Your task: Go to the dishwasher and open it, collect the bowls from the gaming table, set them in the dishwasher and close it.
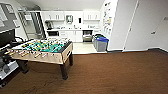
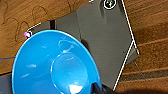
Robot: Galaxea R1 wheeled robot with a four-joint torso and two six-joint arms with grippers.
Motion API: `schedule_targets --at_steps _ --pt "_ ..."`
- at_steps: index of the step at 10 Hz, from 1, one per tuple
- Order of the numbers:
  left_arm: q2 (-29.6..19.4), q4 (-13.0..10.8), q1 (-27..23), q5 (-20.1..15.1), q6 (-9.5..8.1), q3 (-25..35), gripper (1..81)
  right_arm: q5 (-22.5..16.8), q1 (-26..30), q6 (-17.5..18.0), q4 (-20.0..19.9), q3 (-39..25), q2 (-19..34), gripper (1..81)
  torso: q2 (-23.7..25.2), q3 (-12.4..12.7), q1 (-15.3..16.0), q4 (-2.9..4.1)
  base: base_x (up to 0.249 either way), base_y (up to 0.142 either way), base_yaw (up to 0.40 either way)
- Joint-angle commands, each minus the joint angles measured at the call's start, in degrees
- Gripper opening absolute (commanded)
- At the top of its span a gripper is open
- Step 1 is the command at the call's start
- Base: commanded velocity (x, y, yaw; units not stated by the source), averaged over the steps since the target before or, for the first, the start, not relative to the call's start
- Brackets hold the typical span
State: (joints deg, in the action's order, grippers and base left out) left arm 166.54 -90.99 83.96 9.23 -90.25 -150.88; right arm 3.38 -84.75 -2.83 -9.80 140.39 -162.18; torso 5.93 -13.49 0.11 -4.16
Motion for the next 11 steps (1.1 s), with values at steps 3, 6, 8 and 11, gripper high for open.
schedule_targets --at_steps 3,6,8,11 --pt "-0.59 0.38 -2.17 -1.49 -0.02 0.15 1.0 -3.46 2.25 -0.16 0.57 -0.39 0.78 1.0 0.00 0.00 -0.02 0.00 0.145 -0.023 0.000" --pt "-0.67 0.38 -2.17 -1.49 -0.02 0.06 1.0 -3.46 2.43 -0.07 0.57 -0.39 0.70 1.0 0.00 0.00 -0.02 0.00 0.145 0.000 0.000" --pt "-0.76 0.38 -2.17 -1.49 -0.02 0.06 1.0 -3.46 2.43 -0.08 0.57 -0.39 0.70 1.0 0.00 0.00 -0.04 0.00 0.145 0.000 0.000" --pt "-0.67 0.29 -2.17 -1.49 -0.02 0.15 1.0 -3.46 2.34 -0.16 0.57 -0.39 0.70 1.0 0.00 0.00 0.00 0.00 0.145 -0.076 0.000"
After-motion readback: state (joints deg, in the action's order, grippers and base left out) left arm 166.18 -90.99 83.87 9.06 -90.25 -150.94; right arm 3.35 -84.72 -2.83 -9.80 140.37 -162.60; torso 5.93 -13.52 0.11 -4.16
